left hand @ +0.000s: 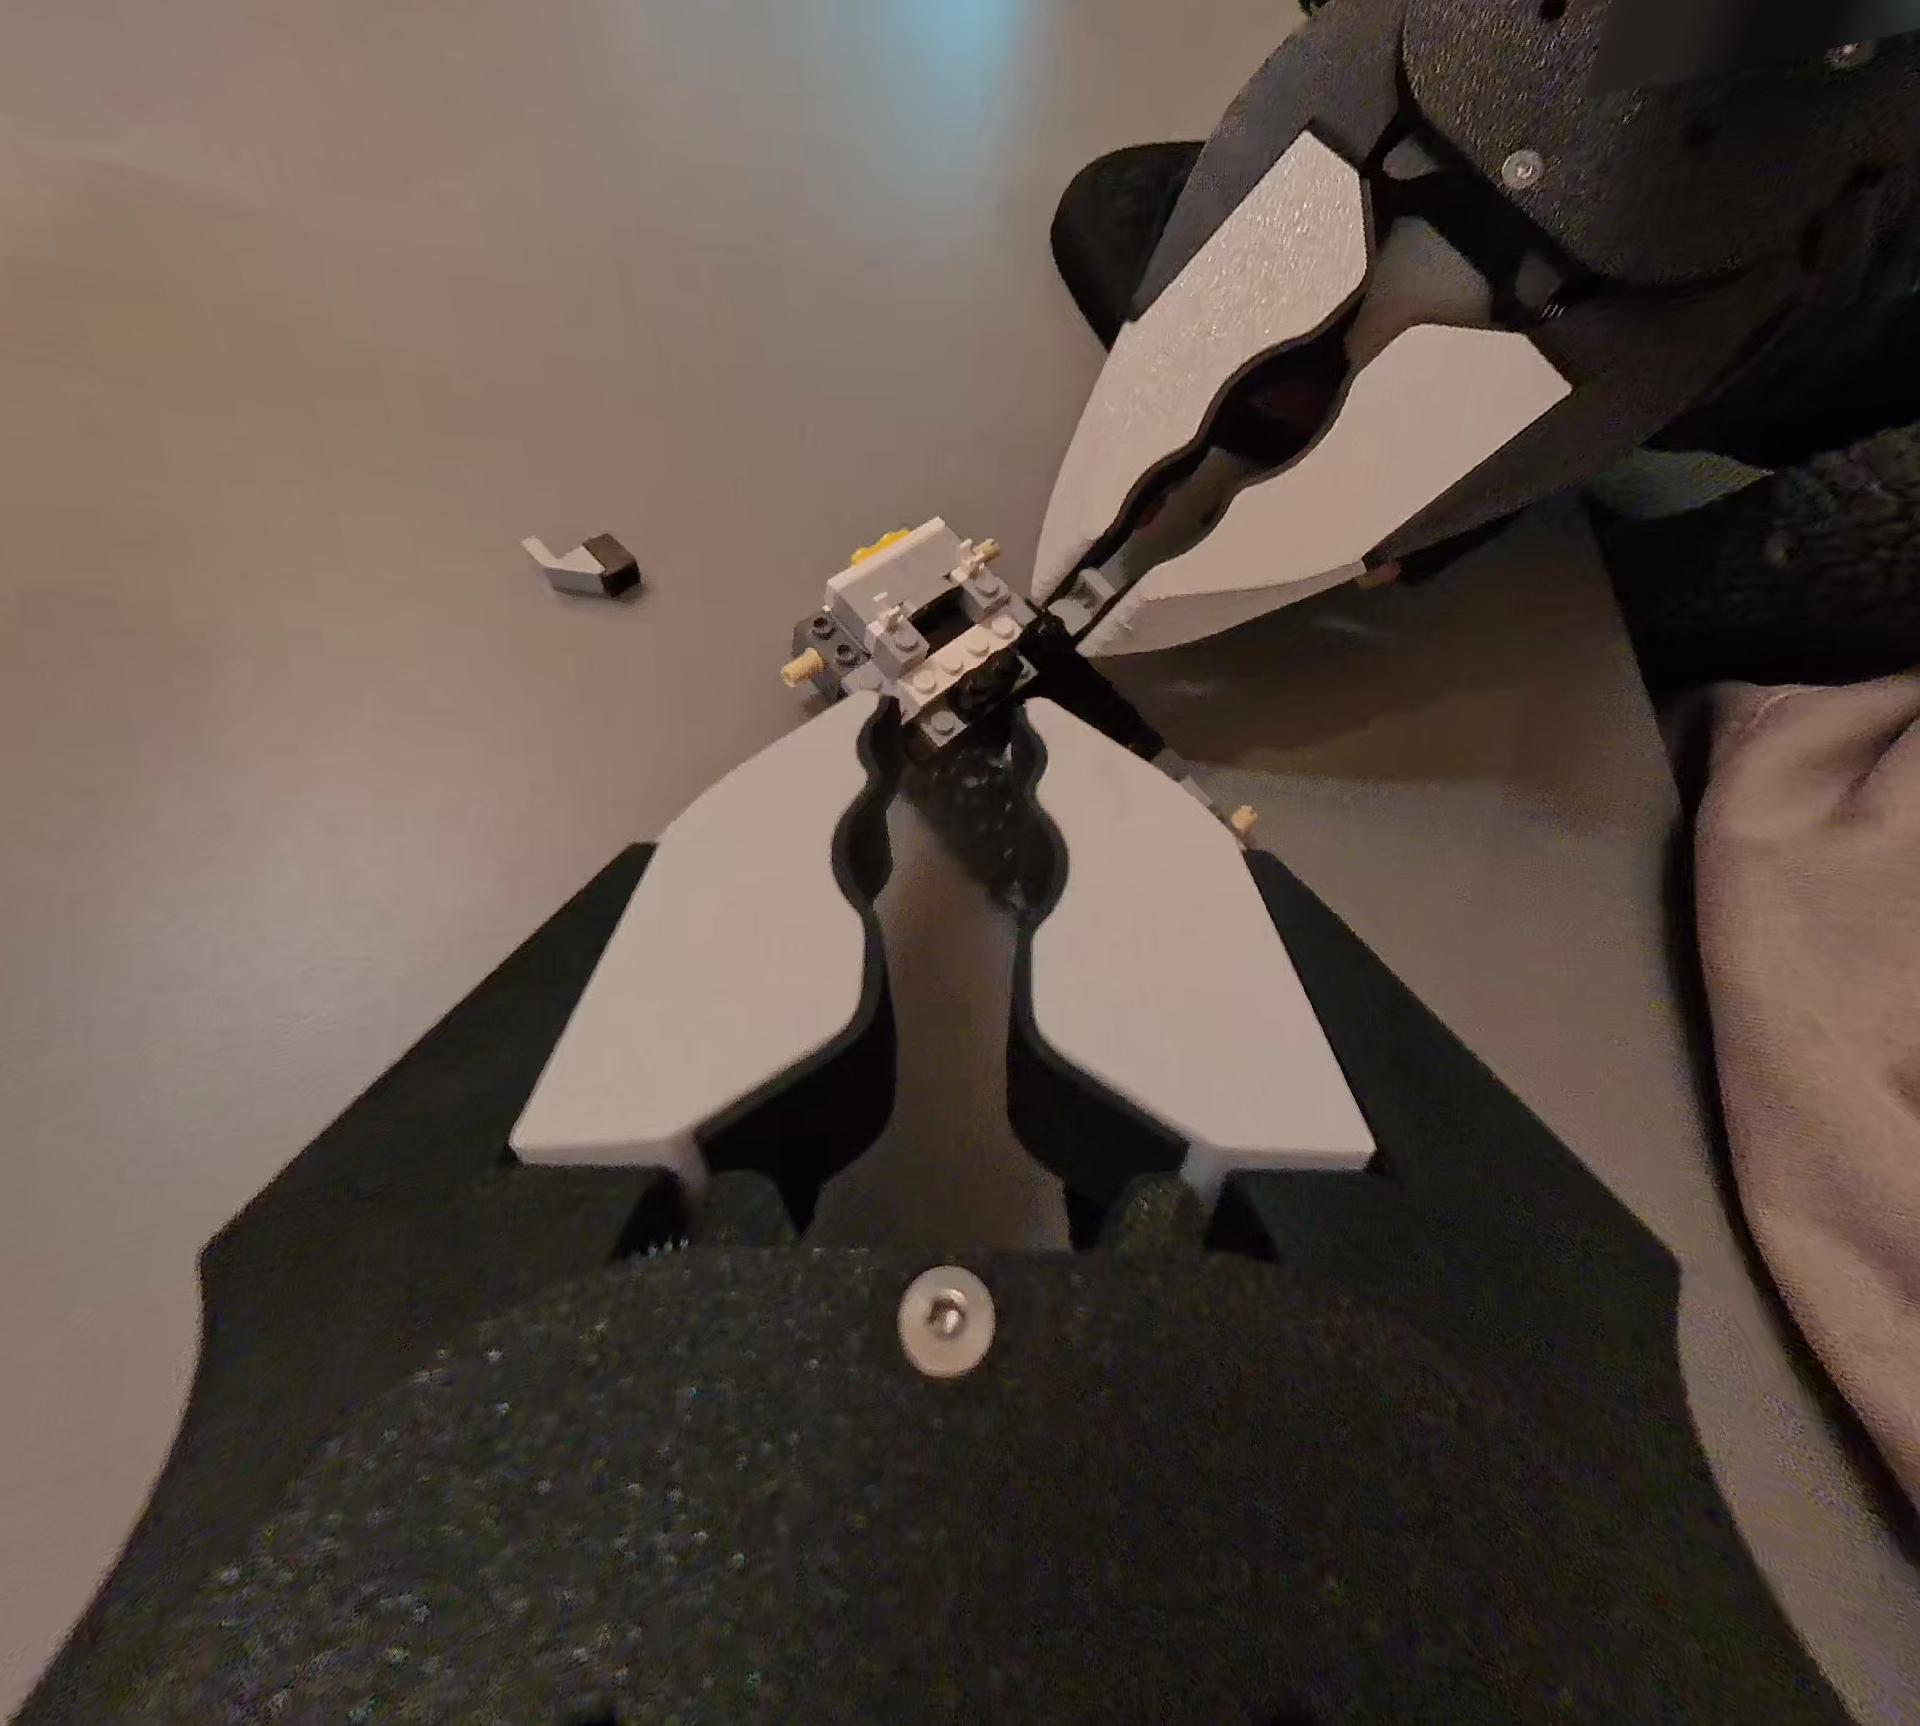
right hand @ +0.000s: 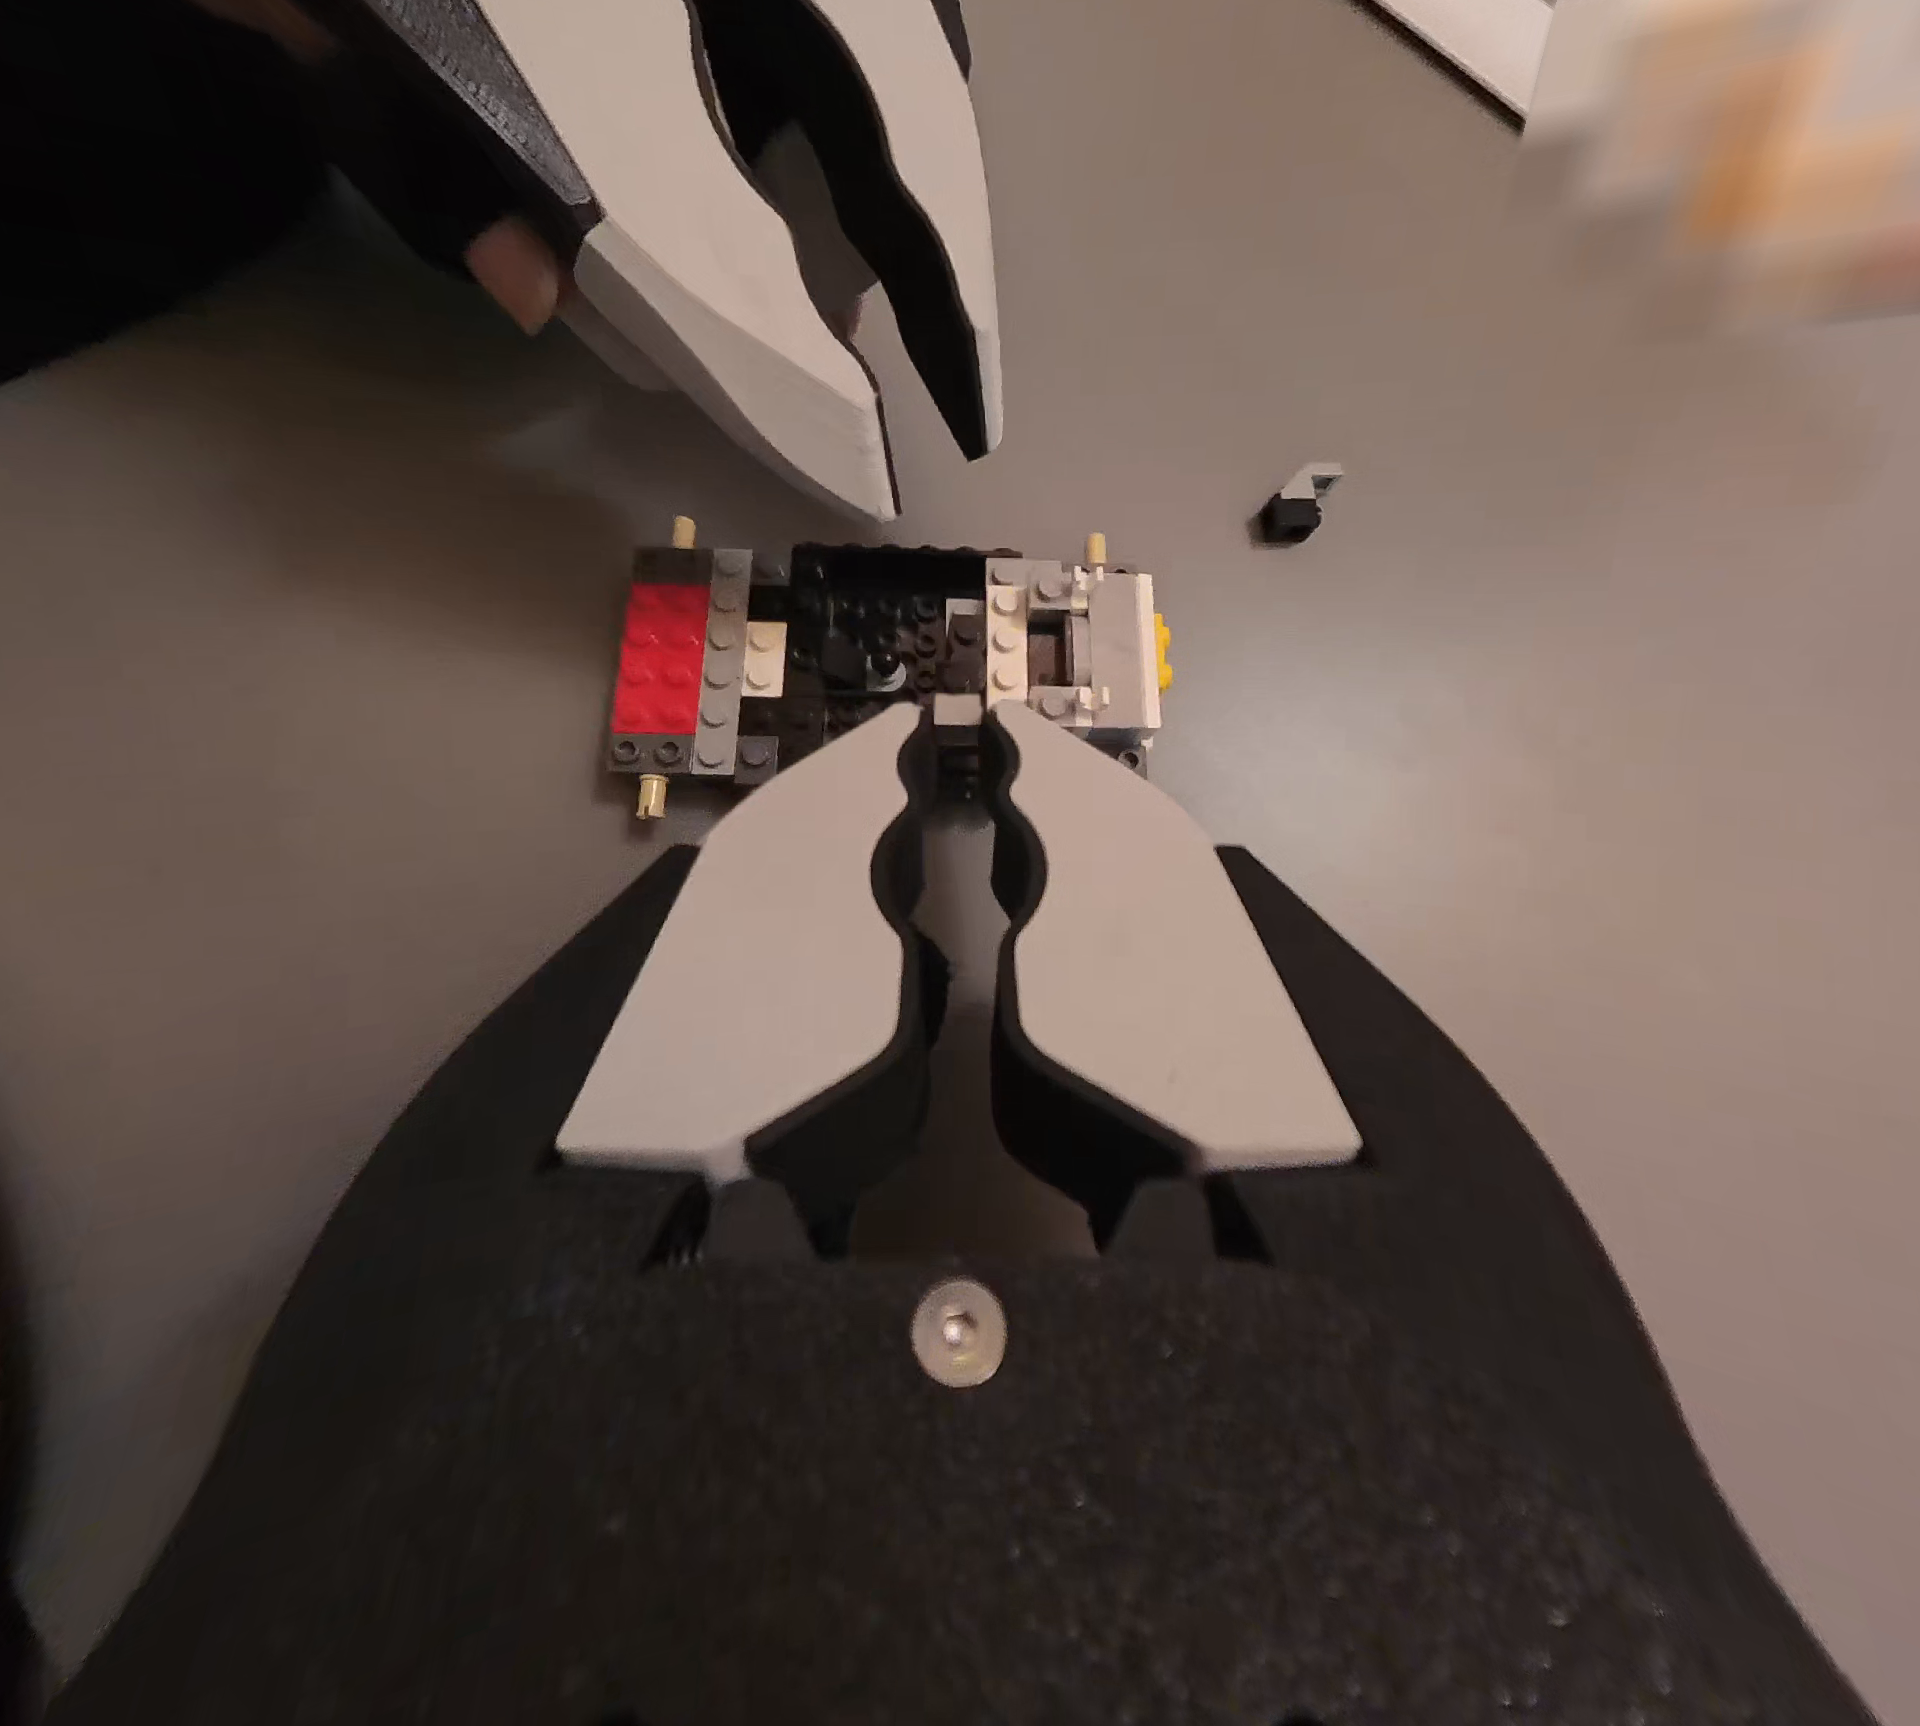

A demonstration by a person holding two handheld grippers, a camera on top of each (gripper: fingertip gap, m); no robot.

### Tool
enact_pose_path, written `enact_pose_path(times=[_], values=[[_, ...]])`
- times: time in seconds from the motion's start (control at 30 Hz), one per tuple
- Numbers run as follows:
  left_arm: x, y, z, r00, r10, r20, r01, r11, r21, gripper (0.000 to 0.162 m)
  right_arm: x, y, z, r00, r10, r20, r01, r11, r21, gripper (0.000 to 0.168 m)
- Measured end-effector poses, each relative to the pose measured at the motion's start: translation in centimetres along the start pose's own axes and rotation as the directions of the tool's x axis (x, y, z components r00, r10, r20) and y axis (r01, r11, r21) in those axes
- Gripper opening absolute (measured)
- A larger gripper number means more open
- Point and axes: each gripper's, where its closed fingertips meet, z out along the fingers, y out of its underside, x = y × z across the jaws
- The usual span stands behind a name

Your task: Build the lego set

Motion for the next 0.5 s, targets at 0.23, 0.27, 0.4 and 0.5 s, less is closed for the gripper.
enact_pose_path(times=[0.23, 0.27, 0.4, 0.5], values=[[-0.4, 0.6, 0.7, 0.999, 0.003, 0.032, -0.002, 0.999, -0.035, 0.019, 0.4, 0.6, 0.4, 1.000, 0.026, 0.000, -0.026, 0.998, -0.051, 0.007], [-0.5, 0.7, 0.8, 0.999, 0.005, 0.037, -0.003, 0.999, -0.038, 0.019, 0.3, 0.7, 0.4, 1.000, 0.030, 0.004, -0.030, 0.998, -0.055, 0.007], [-0.6, 1.0, 1.2, 0.999, 0.016, 0.049, -0.013, 0.998, -0.060, 0.019, 0.2, 0.9, 0.5, 0.999, 0.036, 0.019, -0.034, 0.996, -0.083, 0.007], [-0.6, 1.1, 1.2, 0.999, 0.018, 0.052, -0.015, 0.998, -0.063, 0.019, 0.1, 1.2, 0.4, 0.999, 0.034, 0.033, -0.030, 0.992, -0.122, 0.007]])
